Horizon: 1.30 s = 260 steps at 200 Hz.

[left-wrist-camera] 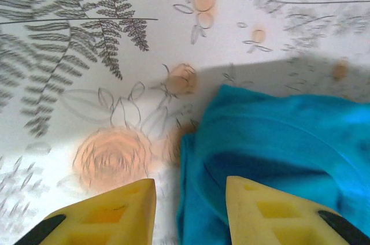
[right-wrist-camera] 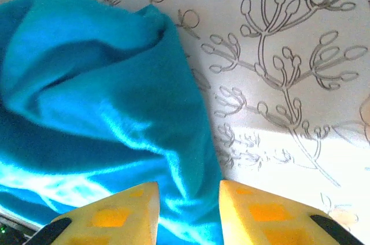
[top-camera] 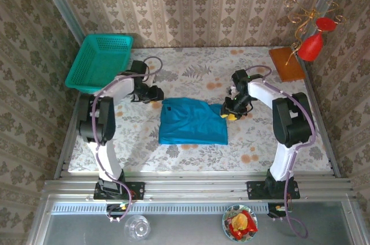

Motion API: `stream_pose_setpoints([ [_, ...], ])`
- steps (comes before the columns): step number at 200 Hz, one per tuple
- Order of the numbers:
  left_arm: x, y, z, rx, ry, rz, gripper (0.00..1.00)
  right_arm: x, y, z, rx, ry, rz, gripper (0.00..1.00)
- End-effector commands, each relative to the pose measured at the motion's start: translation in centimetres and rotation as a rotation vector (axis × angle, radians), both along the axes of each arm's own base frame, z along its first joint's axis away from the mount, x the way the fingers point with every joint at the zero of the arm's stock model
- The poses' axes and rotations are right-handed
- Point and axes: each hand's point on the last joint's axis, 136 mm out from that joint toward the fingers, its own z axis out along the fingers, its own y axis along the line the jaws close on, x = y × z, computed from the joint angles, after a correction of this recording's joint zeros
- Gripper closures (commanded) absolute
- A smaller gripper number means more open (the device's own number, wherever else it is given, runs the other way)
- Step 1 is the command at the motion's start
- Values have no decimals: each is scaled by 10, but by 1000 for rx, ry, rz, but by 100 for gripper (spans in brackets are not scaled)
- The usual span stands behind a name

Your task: Fold the inside-out t-shirt

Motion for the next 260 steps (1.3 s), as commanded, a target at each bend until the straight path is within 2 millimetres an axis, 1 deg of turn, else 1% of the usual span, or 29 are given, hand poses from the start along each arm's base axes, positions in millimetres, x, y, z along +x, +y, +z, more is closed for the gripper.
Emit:
stream_pose_setpoints([
  [1, -23, 6, 18, -12, -5, 2, 60, -18, -3, 9, -23, 19, 7, 64],
  [18, -47, 7, 17, -11, 19, -14, 60, -28, 2, 8, -14, 30, 26, 62],
  [28, -61, 4, 14, -25, 40, -30, 60, -33, 6, 8, -5, 37, 34, 62],
  [43, -82, 0, 6, -27, 83, -53, 62, -41, 9, 4, 2, 52, 45, 61],
  [60, -99, -1, -6, -6, 111, -71, 62, -47, 11, -3, -1, 72, 55, 60],
  [88, -109, -5, -25, -9, 160, -81, 63, -55, 13, -16, -6, 101, 60, 59],
  [108, -112, -12, -35, -21, 189, -99, 64, -59, 12, -24, -10, 118, 61, 59],
  [121, -113, -18, -38, -30, 195, -113, 68, -60, 12, -27, -12, 124, 60, 59],
  [151, -118, -26, -38, -48, 204, -131, 82, -61, 12, -32, -10, 129, 51, 60],
  [167, -121, -26, -36, -50, 205, -133, 90, -60, 12, -33, -10, 124, 49, 64],
  [179, -122, -24, -31, -44, 197, -131, 97, -59, 13, -32, -8, 120, 48, 72],
  [186, -123, -23, -27, -42, 187, -129, 99, -59, 13, -32, -9, 120, 46, 79],
  [197, -124, -22, -18, -44, 170, -126, 100, -59, 12, -32, -13, 117, 45, 88],
  [209, -127, -17, -12, -27, 159, -111, 100, -59, 9, -30, -27, 110, 43, 94],
  [224, -133, -7, -7, 13, 151, -83, 100, -60, 5, -28, -50, 106, 45, 98],
  [232, -138, 0, -8, 47, 160, -62, 100, -60, 4, -29, -59, 108, 46, 98],
  [246, -148, 13, -15, 99, 187, -32, 100, -64, 2, -32, -70, 119, 48, 99],
  [260, -157, 17, -25, 107, 211, -14, 100, -66, 1, -36, -70, 129, 48, 100],
])
